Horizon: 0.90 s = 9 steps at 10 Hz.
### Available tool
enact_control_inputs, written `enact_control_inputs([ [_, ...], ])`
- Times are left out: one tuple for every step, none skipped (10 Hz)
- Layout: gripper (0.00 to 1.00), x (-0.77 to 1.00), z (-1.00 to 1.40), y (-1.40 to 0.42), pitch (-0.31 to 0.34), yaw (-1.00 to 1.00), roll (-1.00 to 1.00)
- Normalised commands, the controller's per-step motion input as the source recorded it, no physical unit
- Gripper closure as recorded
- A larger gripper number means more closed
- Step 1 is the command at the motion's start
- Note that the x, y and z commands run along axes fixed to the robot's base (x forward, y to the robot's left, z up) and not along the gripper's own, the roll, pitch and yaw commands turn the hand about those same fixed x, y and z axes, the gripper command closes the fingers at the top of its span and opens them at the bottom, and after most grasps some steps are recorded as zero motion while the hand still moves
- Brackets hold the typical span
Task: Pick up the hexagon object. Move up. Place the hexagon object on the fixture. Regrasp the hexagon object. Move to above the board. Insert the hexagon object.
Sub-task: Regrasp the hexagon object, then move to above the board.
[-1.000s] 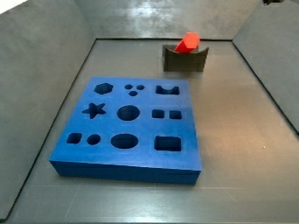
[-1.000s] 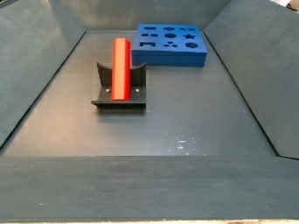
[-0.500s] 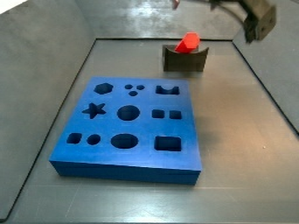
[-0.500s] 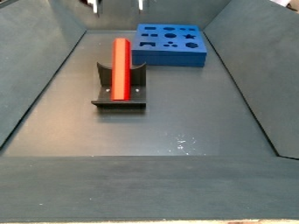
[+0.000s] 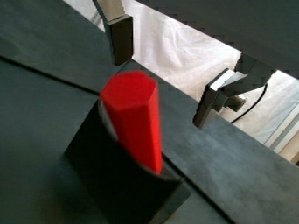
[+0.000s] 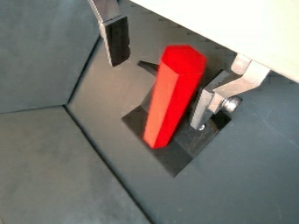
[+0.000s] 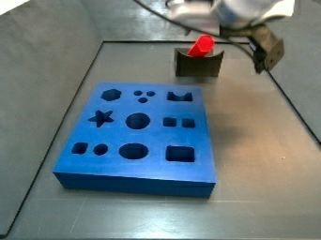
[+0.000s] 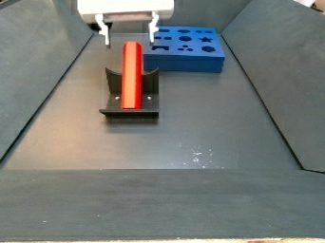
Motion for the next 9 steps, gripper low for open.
enact_control_inputs([
  [0.0, 0.1, -0.63, 0.0, -0.064, 0.0, 0.07],
  [0.0, 0.08, -0.38, -0.01, -0.038, -0.01, 0.07],
  [0.0, 0.08, -0.29, -0.01, -0.029, -0.01, 0.06],
  [1.0, 0.0, 0.0, 0.0, 0.0, 0.0, 0.0],
  [1.0, 0.46, 1.0, 0.3, 0.088, 0.17, -0.19],
  [1.0, 0.46, 1.0, 0.3, 0.092, 0.16, -0.2],
  [1.0, 0.43, 1.0, 0.27, 0.092, 0.15, -0.17],
  [1.0, 0.38, 1.0, 0.23, 0.048, 0.13, -0.07],
  [1.0, 0.36, 1.0, 0.22, 0.038, 0.12, -0.05],
])
